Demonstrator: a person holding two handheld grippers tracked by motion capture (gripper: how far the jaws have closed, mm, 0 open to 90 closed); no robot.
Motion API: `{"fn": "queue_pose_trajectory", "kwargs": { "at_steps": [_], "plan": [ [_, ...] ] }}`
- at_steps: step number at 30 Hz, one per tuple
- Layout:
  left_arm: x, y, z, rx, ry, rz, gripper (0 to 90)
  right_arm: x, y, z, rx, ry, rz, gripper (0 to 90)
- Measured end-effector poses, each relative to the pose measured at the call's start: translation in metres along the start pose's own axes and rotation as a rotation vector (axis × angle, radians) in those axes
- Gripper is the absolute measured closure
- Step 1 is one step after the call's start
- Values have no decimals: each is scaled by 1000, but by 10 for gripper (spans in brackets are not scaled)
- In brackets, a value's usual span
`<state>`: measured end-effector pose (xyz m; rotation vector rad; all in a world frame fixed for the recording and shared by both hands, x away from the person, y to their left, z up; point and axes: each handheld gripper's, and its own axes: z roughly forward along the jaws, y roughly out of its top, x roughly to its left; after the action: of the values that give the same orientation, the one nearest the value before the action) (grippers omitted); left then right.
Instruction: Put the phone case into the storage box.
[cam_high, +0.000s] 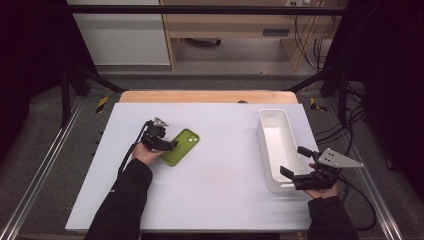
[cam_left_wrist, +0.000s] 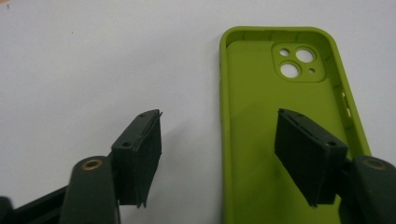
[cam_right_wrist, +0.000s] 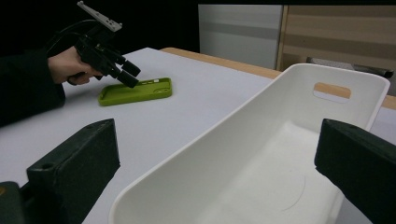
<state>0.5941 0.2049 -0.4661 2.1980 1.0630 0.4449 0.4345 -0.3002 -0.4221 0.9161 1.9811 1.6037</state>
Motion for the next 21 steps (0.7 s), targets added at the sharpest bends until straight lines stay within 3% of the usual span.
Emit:
{"fn": "queue_pose_trajectory", "kwargs": {
  "at_steps": [15, 21],
  "plan": [
    [-1, -2, 1, 7, -39, 0, 609, 0, 0, 0, -2, -1, -1, 5],
    [0, -2, 0, 10, -30, -7, 672, 0, 0, 0, -2, -1, -2, 5]
  ]
}}
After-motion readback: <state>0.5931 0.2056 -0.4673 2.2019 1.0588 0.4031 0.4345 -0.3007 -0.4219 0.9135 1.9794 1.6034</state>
